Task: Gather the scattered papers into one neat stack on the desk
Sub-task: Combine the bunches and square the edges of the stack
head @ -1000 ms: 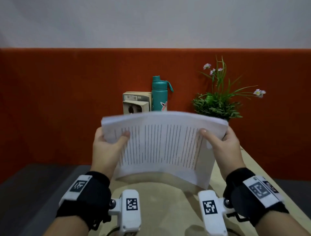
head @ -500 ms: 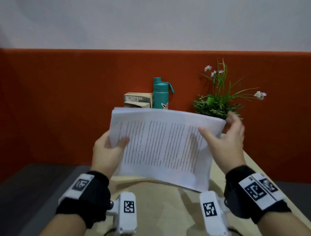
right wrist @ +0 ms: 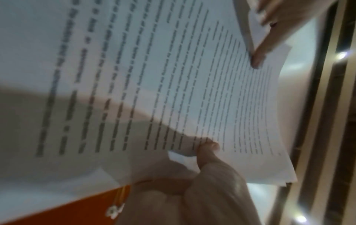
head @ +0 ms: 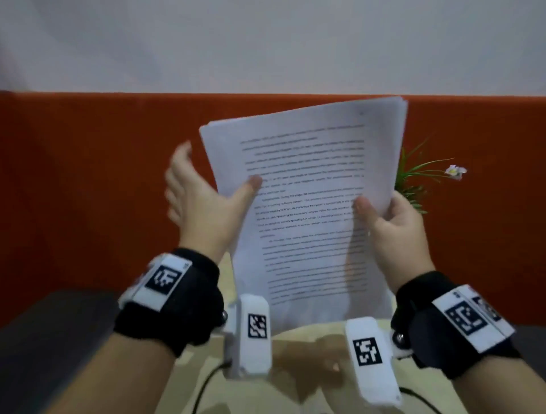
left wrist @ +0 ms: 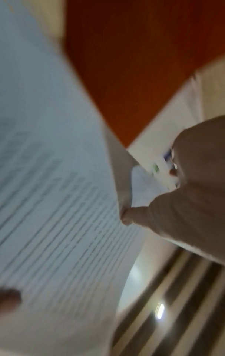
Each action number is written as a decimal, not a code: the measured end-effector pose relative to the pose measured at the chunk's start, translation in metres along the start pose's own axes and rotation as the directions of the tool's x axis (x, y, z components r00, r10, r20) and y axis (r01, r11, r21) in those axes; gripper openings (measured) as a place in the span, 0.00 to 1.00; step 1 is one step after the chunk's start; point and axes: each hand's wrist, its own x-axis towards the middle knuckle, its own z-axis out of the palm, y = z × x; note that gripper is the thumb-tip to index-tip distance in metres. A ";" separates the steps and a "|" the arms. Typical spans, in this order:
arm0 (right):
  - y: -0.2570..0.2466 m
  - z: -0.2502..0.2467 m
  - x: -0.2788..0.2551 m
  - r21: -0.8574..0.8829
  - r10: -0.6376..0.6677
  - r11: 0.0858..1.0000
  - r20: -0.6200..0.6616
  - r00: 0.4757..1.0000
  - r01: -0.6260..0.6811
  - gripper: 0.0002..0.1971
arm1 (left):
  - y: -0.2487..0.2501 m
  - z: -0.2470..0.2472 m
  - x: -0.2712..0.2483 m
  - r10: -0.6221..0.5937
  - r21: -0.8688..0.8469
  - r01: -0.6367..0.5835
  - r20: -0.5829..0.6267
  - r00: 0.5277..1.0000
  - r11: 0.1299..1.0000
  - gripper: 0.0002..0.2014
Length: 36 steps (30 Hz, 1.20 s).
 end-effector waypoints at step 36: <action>0.004 -0.001 -0.010 0.328 0.061 0.937 0.175 0.983 -0.117 0.23 | -0.018 0.003 -0.032 -0.083 -0.548 0.222 0.268 0.960 0.806 0.18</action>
